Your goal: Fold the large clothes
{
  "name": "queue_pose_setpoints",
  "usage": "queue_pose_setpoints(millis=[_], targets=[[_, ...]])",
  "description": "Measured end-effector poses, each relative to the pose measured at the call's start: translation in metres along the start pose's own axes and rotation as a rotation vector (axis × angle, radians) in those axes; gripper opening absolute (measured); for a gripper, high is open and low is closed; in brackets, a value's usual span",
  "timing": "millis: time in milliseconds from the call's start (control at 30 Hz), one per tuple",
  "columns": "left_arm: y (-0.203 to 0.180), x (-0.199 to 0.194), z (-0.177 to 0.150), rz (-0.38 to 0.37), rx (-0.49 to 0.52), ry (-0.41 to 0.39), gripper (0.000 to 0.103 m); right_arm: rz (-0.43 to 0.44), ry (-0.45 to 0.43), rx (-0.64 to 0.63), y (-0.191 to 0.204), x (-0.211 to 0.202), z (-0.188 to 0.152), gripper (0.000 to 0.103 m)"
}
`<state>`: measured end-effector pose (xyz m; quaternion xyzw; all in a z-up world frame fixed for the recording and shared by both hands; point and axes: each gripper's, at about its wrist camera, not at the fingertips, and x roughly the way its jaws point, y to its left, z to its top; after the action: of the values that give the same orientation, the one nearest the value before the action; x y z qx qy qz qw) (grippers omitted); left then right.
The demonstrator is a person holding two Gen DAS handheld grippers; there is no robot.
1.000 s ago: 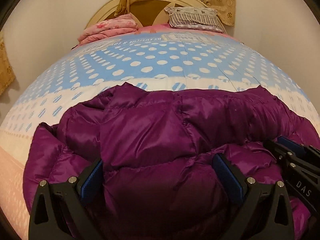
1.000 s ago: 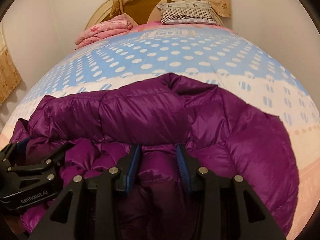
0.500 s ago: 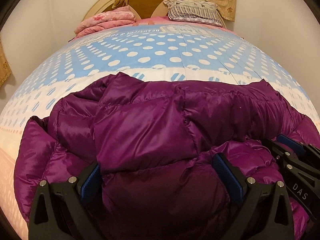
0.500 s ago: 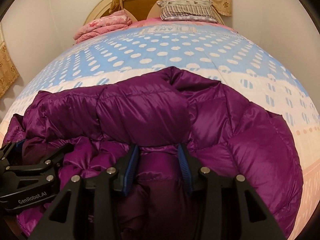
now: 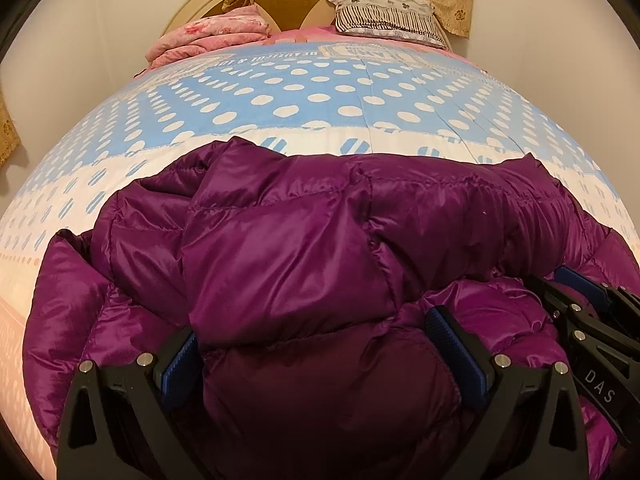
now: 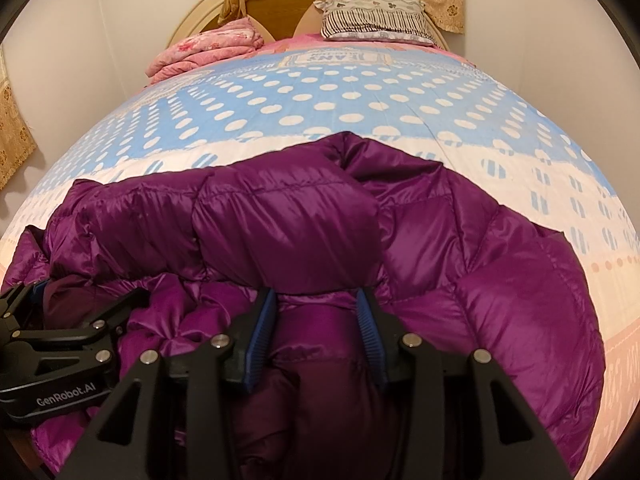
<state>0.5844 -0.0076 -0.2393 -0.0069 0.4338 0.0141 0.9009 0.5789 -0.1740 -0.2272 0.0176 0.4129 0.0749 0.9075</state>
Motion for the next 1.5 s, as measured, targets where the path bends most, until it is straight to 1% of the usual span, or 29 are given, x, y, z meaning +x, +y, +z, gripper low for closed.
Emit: queue_pose_setpoints(millis=[400,467,500,533,567,633,700,733,767,800,833,867,933,1067,1133,1200,1300,1400,1467,1500], targets=[[-0.001,0.003,0.001,0.005,0.005,0.016,0.102,-0.005,0.006,-0.004,0.0,0.001,0.001,0.049],[0.003,0.004,0.006,-0.018,0.006,0.056,0.102,0.005,0.027,-0.02,0.001,0.001,0.004,0.052],[0.005,0.001,0.009,-0.029,0.001,0.072,0.102,0.001,0.044,-0.043,0.001,0.0,0.008,0.057],[0.007,-0.007,0.013,-0.036,0.0,0.066,0.102,-0.013,0.063,-0.071,0.002,-0.004,0.01,0.064],[0.009,-0.019,0.015,-0.041,0.002,0.042,0.102,-0.019,0.059,-0.082,0.001,-0.013,0.011,0.068],[0.015,-0.056,0.018,-0.08,0.021,-0.027,0.102,-0.007,0.017,-0.061,-0.004,-0.036,0.01,0.078],[0.023,-0.091,0.012,-0.093,0.055,-0.08,0.102,0.005,0.001,-0.041,-0.012,-0.059,0.003,0.082],[0.029,-0.109,0.003,-0.084,0.073,-0.106,0.102,0.009,0.001,-0.031,-0.018,-0.071,-0.003,0.083],[0.034,-0.122,-0.008,-0.072,0.088,-0.117,0.102,0.012,0.003,-0.023,-0.022,-0.081,-0.011,0.084],[0.04,-0.133,-0.021,-0.064,0.102,-0.114,0.102,0.018,0.012,-0.012,-0.029,-0.094,-0.025,0.085],[0.048,-0.145,-0.041,-0.047,0.122,-0.107,0.102,0.019,0.02,-0.005,-0.035,-0.107,-0.039,0.085],[0.054,-0.153,-0.057,-0.029,0.132,-0.107,0.102,0.017,0.024,0.0,-0.034,-0.115,-0.05,0.085],[0.066,-0.167,-0.091,-0.006,0.143,-0.104,0.102,0.006,0.04,0.022,-0.044,-0.137,-0.081,0.088],[0.088,-0.188,-0.157,0.002,0.129,-0.067,0.102,0.009,0.059,0.068,-0.059,-0.175,-0.131,0.09],[0.093,-0.198,-0.176,-0.004,0.117,-0.059,0.102,0.004,0.065,0.095,-0.069,-0.196,-0.157,0.09],[0.096,-0.211,-0.191,-0.009,0.114,-0.073,0.102,0.003,0.06,0.103,-0.073,-0.216,-0.178,0.09],[0.104,-0.23,-0.21,-0.016,0.1,-0.089,0.102,-0.023,0.062,0.123,-0.08,-0.239,-0.208,0.093],[0.11,-0.24,-0.228,-0.043,0.073,-0.077,0.102,-0.062,0.062,0.145,-0.082,-0.252,-0.233,0.093],[0.112,-0.245,-0.245,-0.046,0.073,-0.077,0.102,-0.064,0.057,0.157,-0.08,-0.259,-0.25,0.093],[0.113,-0.244,-0.255,-0.049,0.074,-0.064,0.102,-0.064,0.058,0.158,-0.08,-0.261,-0.256,0.093]])
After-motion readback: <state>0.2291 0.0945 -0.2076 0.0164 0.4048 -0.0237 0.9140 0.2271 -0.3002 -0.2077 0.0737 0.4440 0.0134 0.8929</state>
